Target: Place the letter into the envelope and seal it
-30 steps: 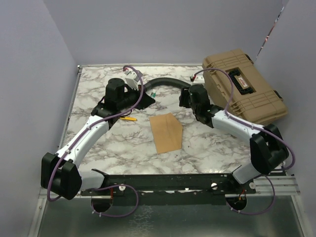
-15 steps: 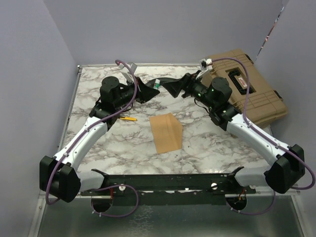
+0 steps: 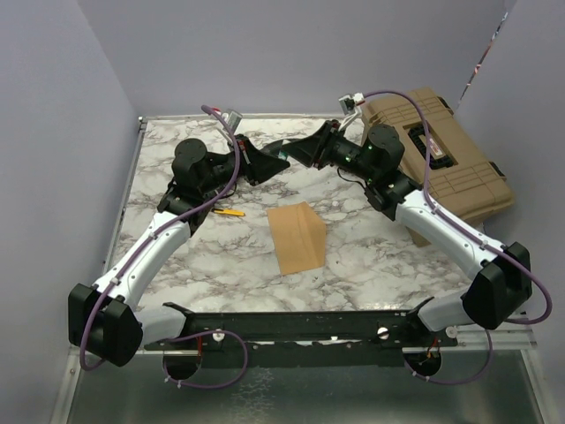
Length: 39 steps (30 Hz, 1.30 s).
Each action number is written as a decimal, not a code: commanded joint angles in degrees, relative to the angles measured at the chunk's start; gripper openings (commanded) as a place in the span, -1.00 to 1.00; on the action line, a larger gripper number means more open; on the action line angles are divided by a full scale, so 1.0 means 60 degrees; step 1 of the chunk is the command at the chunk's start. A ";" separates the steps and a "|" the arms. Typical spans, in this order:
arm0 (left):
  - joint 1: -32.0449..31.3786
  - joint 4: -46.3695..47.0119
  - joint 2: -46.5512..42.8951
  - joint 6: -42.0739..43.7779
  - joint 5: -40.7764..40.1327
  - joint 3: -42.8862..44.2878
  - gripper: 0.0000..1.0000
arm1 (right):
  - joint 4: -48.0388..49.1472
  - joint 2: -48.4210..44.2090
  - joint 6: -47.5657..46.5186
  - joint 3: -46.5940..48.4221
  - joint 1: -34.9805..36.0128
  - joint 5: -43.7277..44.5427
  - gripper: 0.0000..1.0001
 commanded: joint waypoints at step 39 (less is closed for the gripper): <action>0.0190 0.0113 0.0253 -0.0079 0.0272 0.0194 -1.00 | 0.0610 -0.0203 -0.0870 -0.0167 -0.0285 -0.2451 0.59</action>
